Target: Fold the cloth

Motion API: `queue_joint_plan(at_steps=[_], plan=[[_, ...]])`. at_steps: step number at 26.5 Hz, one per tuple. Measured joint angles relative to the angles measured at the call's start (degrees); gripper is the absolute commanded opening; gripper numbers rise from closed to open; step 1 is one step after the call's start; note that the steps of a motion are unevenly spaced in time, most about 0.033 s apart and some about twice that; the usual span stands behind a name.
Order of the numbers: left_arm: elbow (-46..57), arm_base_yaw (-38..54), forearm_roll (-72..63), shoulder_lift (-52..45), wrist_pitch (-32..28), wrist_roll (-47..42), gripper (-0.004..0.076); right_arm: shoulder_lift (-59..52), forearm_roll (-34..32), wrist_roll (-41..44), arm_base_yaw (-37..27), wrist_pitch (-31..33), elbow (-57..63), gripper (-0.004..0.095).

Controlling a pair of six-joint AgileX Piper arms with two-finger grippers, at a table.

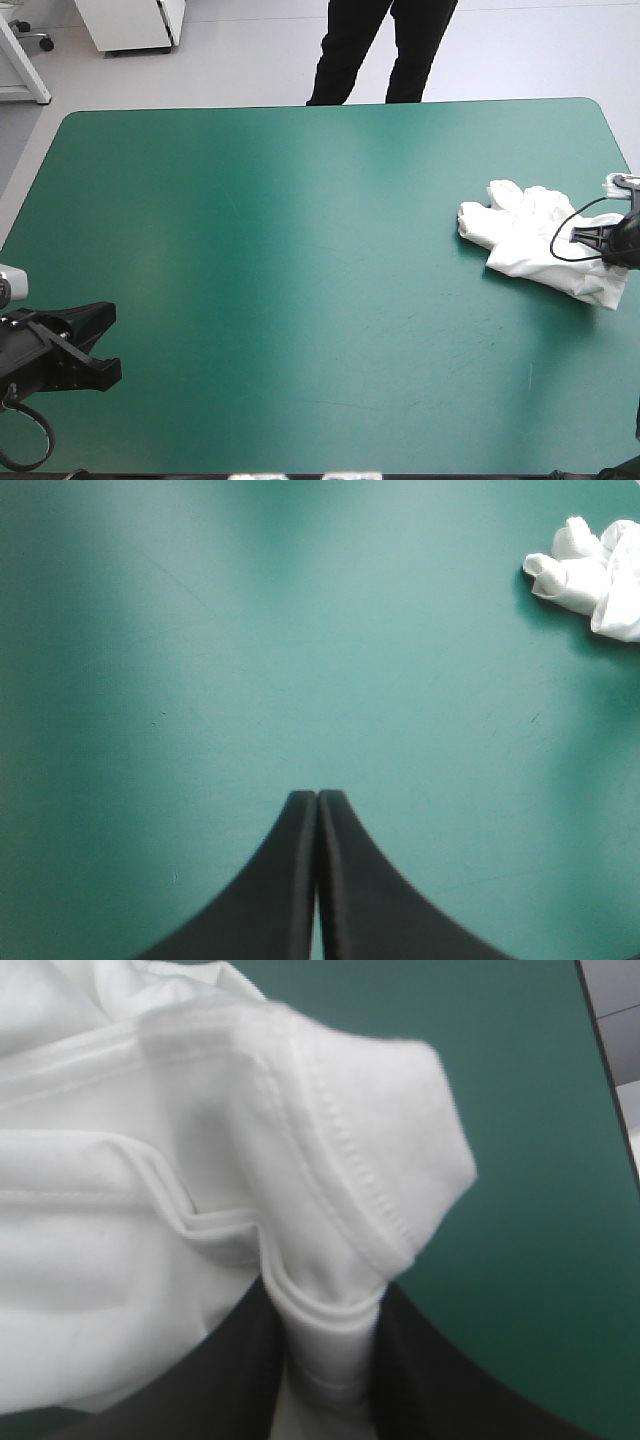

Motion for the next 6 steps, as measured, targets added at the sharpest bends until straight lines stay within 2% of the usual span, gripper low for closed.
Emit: queue_joint_plan(at_steps=[2, 3, 5, 6], plan=[[0.00, 0.00, 0.00, 0.00, 0.00, 0.05, -0.0009, 0.00, 0.21, -0.29, 0.00, 1.53, -0.16, 0.0751], [0.00, 0.00, 0.00, 0.00, 0.00, 0.11, -0.0009, -0.34, 0.21, 0.48, 0.00, 2.98, -0.93, 0.0748], [0.00, 0.00, -0.06, 0.00, 0.00, 0.11, -0.0009, -2.27, -0.03, 1.26, 0.00, 3.61, -2.43, 0.0681], [0.00, 0.00, -0.14, 0.00, 0.00, 0.11, -0.0009, -3.43, -0.09, 1.59, 0.00, 3.79, -3.05, 0.0615]])
